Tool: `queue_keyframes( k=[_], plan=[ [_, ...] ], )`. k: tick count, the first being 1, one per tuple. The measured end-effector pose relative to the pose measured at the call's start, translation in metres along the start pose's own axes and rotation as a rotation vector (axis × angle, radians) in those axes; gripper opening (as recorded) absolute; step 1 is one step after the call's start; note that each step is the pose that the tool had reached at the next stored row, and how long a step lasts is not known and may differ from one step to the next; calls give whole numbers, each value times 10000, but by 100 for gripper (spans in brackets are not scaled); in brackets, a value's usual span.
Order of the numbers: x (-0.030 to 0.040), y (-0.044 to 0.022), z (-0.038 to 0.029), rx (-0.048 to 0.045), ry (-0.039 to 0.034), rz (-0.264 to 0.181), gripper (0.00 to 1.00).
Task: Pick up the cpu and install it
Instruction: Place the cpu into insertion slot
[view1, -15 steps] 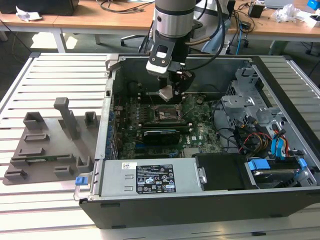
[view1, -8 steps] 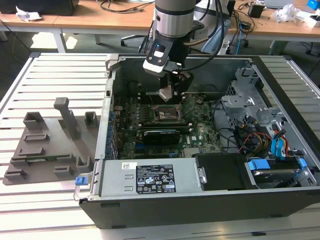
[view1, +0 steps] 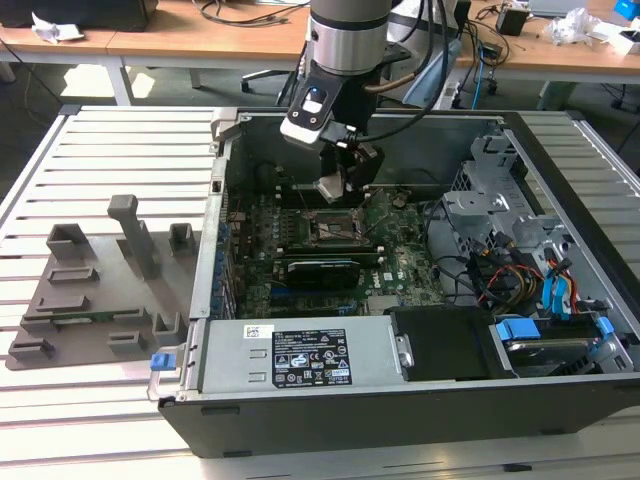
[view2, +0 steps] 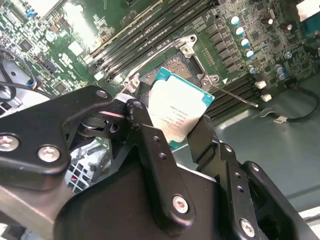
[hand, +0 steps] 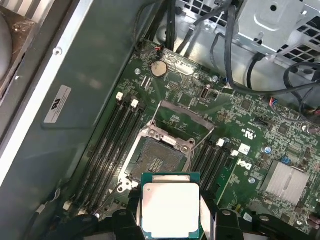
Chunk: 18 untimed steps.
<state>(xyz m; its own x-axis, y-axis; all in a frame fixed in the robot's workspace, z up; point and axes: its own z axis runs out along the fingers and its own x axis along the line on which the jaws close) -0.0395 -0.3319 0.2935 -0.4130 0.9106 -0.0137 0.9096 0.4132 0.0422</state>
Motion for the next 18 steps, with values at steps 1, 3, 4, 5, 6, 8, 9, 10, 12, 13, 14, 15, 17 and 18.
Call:
queue_keyframes(
  k=[1,3,4,5,6,8,9,10,12,13,14,15,17,18],
  plan=[
    [0,0,0,2,-4,73,55],
    [0,0,0,6,-18,414,55],
    [0,0,0,7,-21,488,55],
    [0,0,0,9,-26,588,55],
    [0,0,0,10,-29,699,55],
    [0,0,0,13,-39,888,55],
    [0,0,0,14,-43,1004,55],
    [0,0,0,16,-49,1133,55],
    [0,0,0,19,-55,1292,55],
    [0,0,0,20,-60,1419,55],
    [0,0,0,22,-66,1547,55],
    [0,0,0,23,-72,1684,55],
    [0,0,0,25,-78,1841,55],
    [0,0,0,27,-82,1918,55]
  ],
)
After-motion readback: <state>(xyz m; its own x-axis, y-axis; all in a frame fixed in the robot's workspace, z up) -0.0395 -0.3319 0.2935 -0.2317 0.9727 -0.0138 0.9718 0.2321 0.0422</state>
